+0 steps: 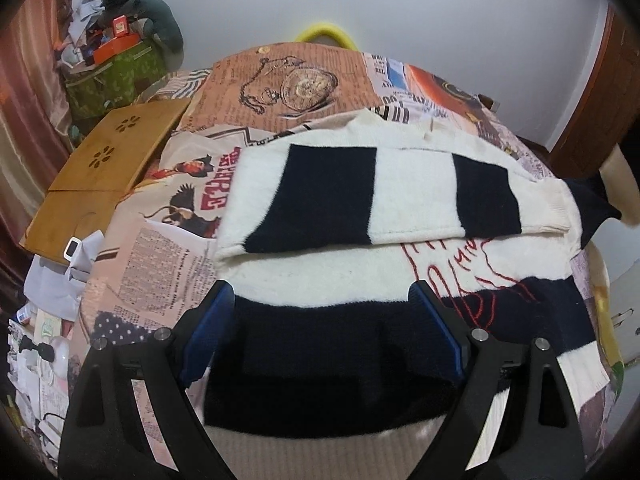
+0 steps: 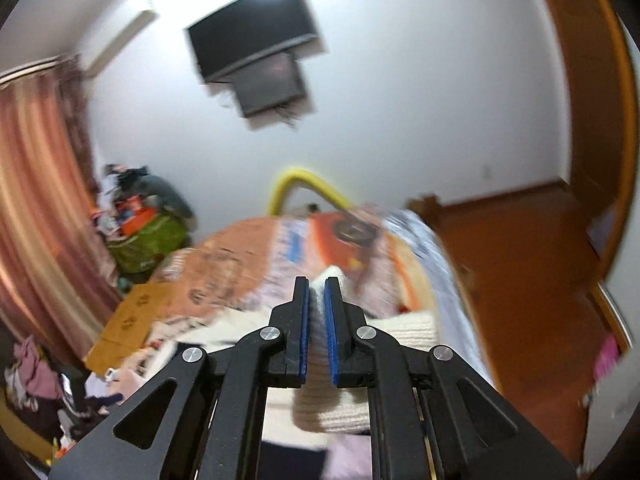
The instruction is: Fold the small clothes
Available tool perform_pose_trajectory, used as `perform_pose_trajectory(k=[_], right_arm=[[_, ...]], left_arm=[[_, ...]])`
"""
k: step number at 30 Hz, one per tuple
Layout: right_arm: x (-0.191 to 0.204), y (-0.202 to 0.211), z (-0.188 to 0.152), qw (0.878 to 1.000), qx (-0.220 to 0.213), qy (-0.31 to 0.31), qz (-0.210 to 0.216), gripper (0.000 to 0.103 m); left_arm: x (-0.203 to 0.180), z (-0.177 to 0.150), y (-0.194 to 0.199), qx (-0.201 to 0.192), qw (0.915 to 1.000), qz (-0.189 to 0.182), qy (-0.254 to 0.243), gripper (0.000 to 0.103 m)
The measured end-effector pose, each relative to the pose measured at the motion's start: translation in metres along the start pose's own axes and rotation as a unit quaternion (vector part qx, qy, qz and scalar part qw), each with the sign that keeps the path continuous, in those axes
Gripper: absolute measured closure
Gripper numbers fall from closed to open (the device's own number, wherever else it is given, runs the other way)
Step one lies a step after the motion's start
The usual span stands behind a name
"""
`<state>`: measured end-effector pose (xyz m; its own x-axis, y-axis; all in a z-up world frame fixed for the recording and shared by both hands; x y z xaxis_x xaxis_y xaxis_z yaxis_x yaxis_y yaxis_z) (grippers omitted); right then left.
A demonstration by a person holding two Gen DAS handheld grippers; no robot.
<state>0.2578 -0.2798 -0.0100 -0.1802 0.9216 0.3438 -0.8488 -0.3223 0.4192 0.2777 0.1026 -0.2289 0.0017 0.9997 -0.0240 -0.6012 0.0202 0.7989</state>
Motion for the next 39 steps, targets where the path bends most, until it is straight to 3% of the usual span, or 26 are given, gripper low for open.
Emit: perform_pose_trajectory(k=[5,10,14,17,22,26,27,31,33,39], right_arm=[[0.067,-0.057,-0.002,0.997,0.028,0.029,0.064,0.101],[0.119,-0.118,-0.048,0.987,0.104,0.041,0.117,0.101],[0.134,-0.146,-0.092,0.978,0.153,0.059,0.130,0.101],[0.112,-0.149,-0.105,0.977,0.171,0.051,0.120,0.101],[0.047,-0.122,-0.102,0.985,0.160,0.057,0.042,0.096],[-0.014,-0.087,-0.100,0.988,0.148,0.050,-0.022,0.070],[-0.024,-0.077,-0.099,0.987,0.144,0.053,-0.038,0.063],[-0.065,-0.050,-0.108,0.985,0.142,0.057,-0.079,0.049],[-0.081,-0.039,-0.113,0.983,0.144,0.057,-0.095,0.043],[-0.125,-0.019,-0.136,0.978,0.155,0.051,-0.130,0.039]], left_arm=[[0.012,-0.003,0.013,-0.015,0.9997,-0.012,0.013,0.014],[0.026,-0.009,0.016,-0.010,0.9992,-0.016,0.033,0.014],[0.031,-0.012,0.012,0.004,0.9993,-0.014,0.034,0.014],[0.022,-0.005,0.008,0.008,0.9997,-0.014,0.019,0.014],[-0.017,0.017,0.002,0.009,0.9989,-0.045,-0.007,0.014],[-0.070,0.039,-0.009,0.017,0.9952,-0.090,-0.034,0.014],[-0.084,0.044,-0.015,0.024,0.9942,-0.097,-0.041,0.014],[-0.136,0.054,-0.045,0.063,0.9892,-0.116,-0.064,0.014],[-0.162,0.055,-0.064,0.095,0.9825,-0.140,-0.077,0.014],[-0.213,0.046,-0.107,0.175,0.9666,-0.168,-0.082,0.019]])
Point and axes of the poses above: each gripper's, at about its wrist camera, not at the fingertips, and y roughly against the way its jaws point, x to its left, z to its top, the point moved 4 cm from there along -y, roughly the way its jaws point, and after that the axes turned 4 degrees about -y, right-handed, at the moved point
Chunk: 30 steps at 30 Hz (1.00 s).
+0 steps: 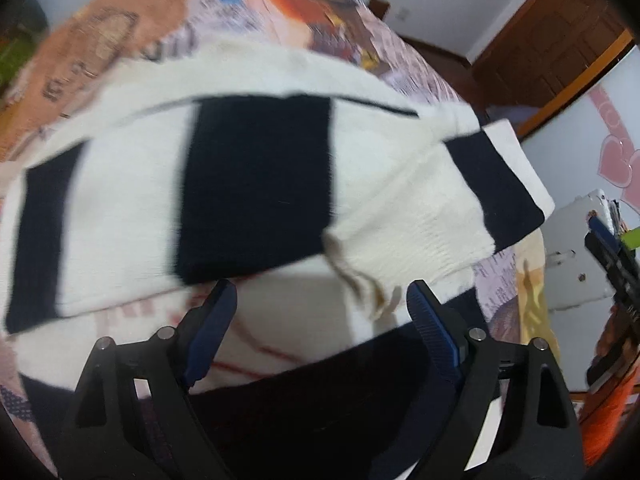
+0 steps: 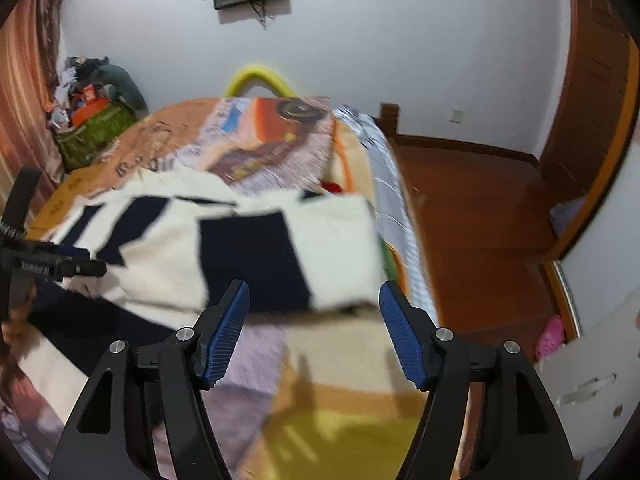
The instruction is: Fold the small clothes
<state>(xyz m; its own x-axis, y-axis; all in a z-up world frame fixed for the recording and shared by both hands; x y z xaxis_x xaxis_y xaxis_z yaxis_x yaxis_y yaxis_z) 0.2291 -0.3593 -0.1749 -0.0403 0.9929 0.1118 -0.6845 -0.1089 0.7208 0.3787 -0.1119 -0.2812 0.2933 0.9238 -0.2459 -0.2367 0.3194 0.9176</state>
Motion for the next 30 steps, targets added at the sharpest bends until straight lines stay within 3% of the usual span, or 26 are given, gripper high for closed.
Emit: perform_pose_trajectory(k=[3,5,6,8,10,13,17,22,30], right_arm=[[-0.015,-0.001,-0.014,1.000,0.006,-0.011,-0.004,0.039],[-0.020,-0.003,-0.022,1.000,0.010,-0.018,-0.003,0.039],[-0.023,-0.004,-0.026,1.000,0.012,-0.022,-0.002,0.039],[-0.026,-0.007,-0.030,0.999,0.018,-0.027,-0.002,0.039],[-0.029,-0.011,-0.033,0.999,0.023,-0.031,0.000,0.039],[-0.033,-0.017,-0.036,0.999,0.030,-0.035,0.001,0.039],[-0.038,-0.025,-0.034,0.998,0.035,-0.055,0.010,0.039],[-0.027,-0.029,-0.027,0.998,0.041,-0.052,0.008,0.039],[0.019,-0.028,-0.011,0.999,0.031,-0.014,0.028,0.037]], left_arm=[[-0.014,0.002,-0.018,0.020,0.9996,-0.020,0.003,0.028],[-0.020,0.004,-0.027,0.027,0.9995,-0.018,0.008,0.034],[-0.022,0.005,-0.030,0.025,0.9996,-0.011,0.008,0.041],[-0.030,0.007,-0.031,0.026,0.9996,-0.008,0.003,0.064],[-0.036,0.008,-0.031,0.030,0.9993,-0.024,0.000,0.095],[-0.045,0.009,-0.024,0.009,0.9998,-0.003,-0.015,0.097],[-0.062,0.016,0.010,-0.053,0.9970,0.028,-0.050,0.097],[-0.070,0.038,0.082,-0.165,0.9808,0.069,-0.078,0.097],[-0.021,0.065,0.174,-0.271,0.9531,0.131,-0.031,0.103]])
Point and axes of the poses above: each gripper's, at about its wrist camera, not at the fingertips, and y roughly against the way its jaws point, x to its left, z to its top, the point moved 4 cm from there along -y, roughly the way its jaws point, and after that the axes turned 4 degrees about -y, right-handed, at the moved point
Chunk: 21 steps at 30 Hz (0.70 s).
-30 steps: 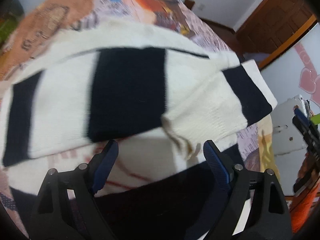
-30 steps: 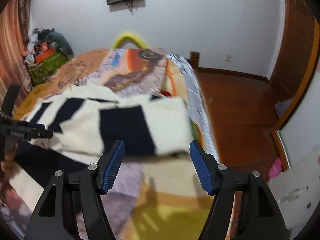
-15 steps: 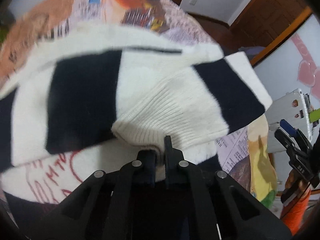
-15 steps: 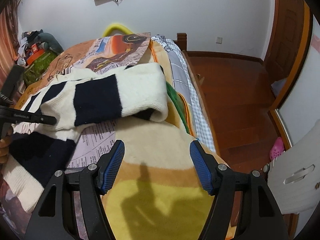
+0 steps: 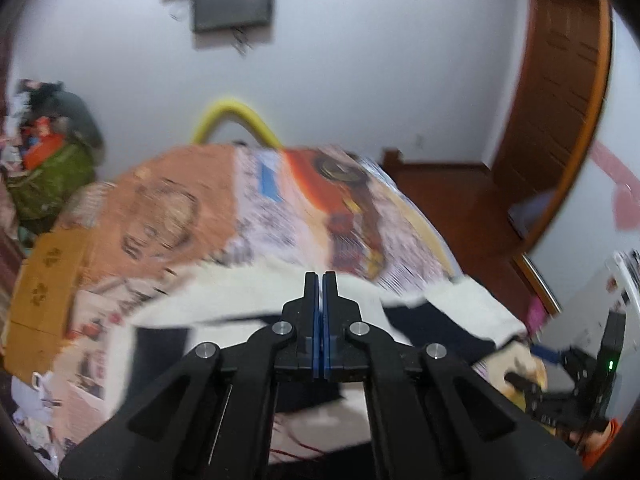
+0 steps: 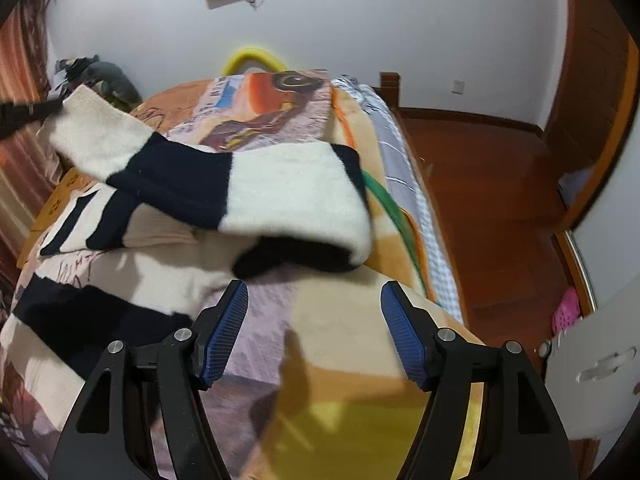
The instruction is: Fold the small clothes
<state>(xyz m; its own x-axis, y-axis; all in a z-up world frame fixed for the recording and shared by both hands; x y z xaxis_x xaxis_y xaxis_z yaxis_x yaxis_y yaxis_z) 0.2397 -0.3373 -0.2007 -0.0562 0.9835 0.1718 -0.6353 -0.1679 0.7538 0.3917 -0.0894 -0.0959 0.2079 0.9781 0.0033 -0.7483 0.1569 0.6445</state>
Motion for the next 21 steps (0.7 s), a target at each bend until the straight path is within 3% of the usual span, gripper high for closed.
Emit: perform_pose_trajectory(k=[4,8,11,13,16,19,21], right_arm=[[0.028,-0.008,0.005,1.000,0.006,0.019,0.012,0.037],[0.045,-0.012,0.006,1.000,0.006,0.021,0.016,0.037],[0.051,-0.014,0.000,1.000,0.011,0.017,0.018,0.035],[0.054,-0.017,-0.003,1.000,0.019,0.020,0.010,0.035],[0.054,-0.015,-0.006,0.999,0.025,0.031,0.000,0.035],[0.049,-0.010,-0.007,0.999,0.019,0.036,-0.012,0.034],[0.042,-0.006,-0.006,0.999,0.014,0.031,-0.014,0.034]], left_arm=[[0.045,0.010,0.017,-0.016,0.9994,0.028,0.015,0.103],[0.079,-0.014,0.005,0.036,0.9986,-0.004,0.039,0.099],[0.077,-0.043,-0.020,0.085,0.9961,-0.008,0.023,0.087],[0.068,-0.061,-0.041,0.114,0.9933,-0.020,0.005,0.067],[0.045,-0.081,-0.062,0.139,0.9891,-0.050,-0.002,0.047],[0.028,-0.096,-0.093,0.176,0.9813,-0.079,0.004,0.038],[0.021,-0.109,-0.123,0.216,0.9715,-0.096,0.020,0.035]])
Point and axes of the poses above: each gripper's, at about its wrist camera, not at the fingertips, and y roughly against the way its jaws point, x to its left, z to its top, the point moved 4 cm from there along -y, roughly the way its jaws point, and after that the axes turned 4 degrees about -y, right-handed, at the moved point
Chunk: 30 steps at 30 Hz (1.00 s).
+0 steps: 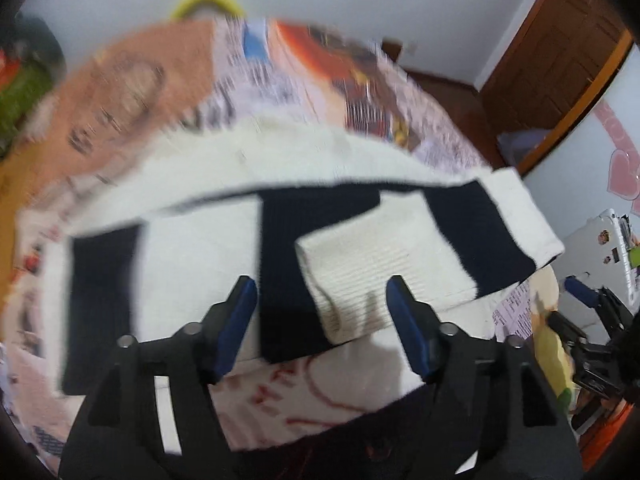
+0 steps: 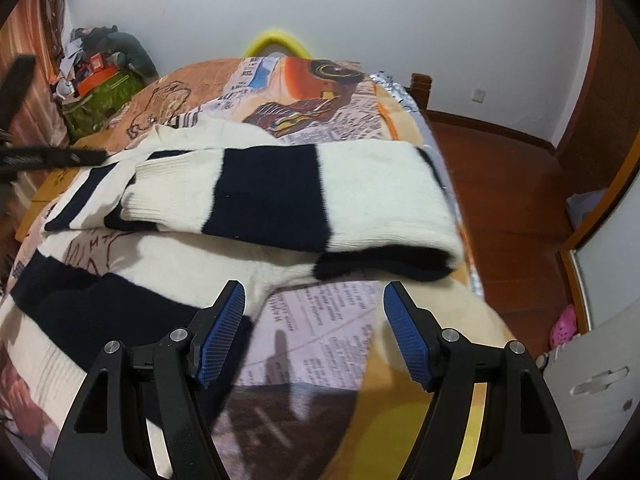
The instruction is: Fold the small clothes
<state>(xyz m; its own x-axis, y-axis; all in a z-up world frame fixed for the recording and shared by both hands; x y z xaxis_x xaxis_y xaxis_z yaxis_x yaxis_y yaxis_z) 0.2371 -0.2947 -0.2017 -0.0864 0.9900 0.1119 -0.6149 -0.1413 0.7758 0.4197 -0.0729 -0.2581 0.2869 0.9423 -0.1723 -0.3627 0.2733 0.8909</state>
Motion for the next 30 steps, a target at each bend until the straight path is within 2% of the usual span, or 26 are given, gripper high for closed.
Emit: perform_pose_trajectory(k=[2,3,4,5,6,7,8,9,12,13,15,21,23,25,30], right_arm=[[-0.008,0.003,0.000,1.000,-0.005,-0.010,0.000,0.033],[-0.013,0.003,0.000,1.000,-0.007,-0.015,0.000,0.030],[-0.018,0.003,0.000,1.000,-0.010,-0.020,-0.001,0.029],[-0.022,0.003,-0.001,1.000,-0.012,-0.025,-0.002,0.027],[-0.026,0.001,-0.001,1.000,-0.012,-0.029,-0.002,0.027],[-0.031,-0.001,-0.002,0.999,-0.011,-0.034,-0.003,0.027],[-0.035,-0.003,-0.003,0.999,-0.009,-0.039,-0.005,0.027],[-0.040,-0.007,-0.004,0.999,-0.006,-0.045,-0.008,0.027],[-0.048,-0.013,-0.006,0.998,0.000,-0.064,-0.003,0.027],[-0.050,-0.014,-0.006,0.997,0.000,-0.071,0.006,0.027],[-0.054,-0.017,-0.005,0.996,0.002,-0.087,0.018,0.027],[-0.056,-0.019,0.003,0.996,-0.003,-0.090,0.003,0.027],[-0.052,-0.019,0.006,0.996,-0.006,-0.085,0.002,0.027],[-0.047,-0.026,0.013,0.997,-0.001,-0.081,0.008,0.027],[-0.020,-0.035,0.031,0.997,0.010,-0.070,0.009,0.027]], left_arm=[[0.001,-0.002,-0.029,0.037,0.9991,-0.006,0.021,0.035],[0.001,-0.003,-0.036,0.043,0.9987,-0.008,0.026,0.035],[-0.001,-0.002,-0.039,0.034,0.9990,-0.003,0.028,0.038],[-0.004,-0.001,-0.036,0.022,0.9994,-0.003,0.026,0.044],[-0.008,-0.001,-0.034,0.016,0.9995,-0.011,0.025,0.068],[-0.012,0.001,-0.033,0.013,0.9993,-0.022,0.028,0.088],[-0.016,0.002,-0.032,0.013,0.9992,-0.024,0.028,0.092],[-0.021,0.004,-0.030,0.008,0.9997,-0.006,0.020,0.095],[-0.034,0.009,-0.018,-0.013,0.9995,0.027,-0.010,0.097],[-0.040,0.010,-0.011,-0.022,0.9993,0.028,-0.015,0.097],[-0.048,0.013,0.003,-0.036,0.9992,0.009,-0.013,0.097],[-0.066,0.037,0.079,-0.121,0.9922,-0.014,-0.026,0.097],[-0.064,0.048,0.108,-0.157,0.9871,0.001,-0.033,0.097],[-0.055,0.055,0.138,-0.198,0.9789,0.035,-0.037,0.097],[-0.010,0.054,0.177,-0.231,0.9683,0.094,-0.023,0.097]])
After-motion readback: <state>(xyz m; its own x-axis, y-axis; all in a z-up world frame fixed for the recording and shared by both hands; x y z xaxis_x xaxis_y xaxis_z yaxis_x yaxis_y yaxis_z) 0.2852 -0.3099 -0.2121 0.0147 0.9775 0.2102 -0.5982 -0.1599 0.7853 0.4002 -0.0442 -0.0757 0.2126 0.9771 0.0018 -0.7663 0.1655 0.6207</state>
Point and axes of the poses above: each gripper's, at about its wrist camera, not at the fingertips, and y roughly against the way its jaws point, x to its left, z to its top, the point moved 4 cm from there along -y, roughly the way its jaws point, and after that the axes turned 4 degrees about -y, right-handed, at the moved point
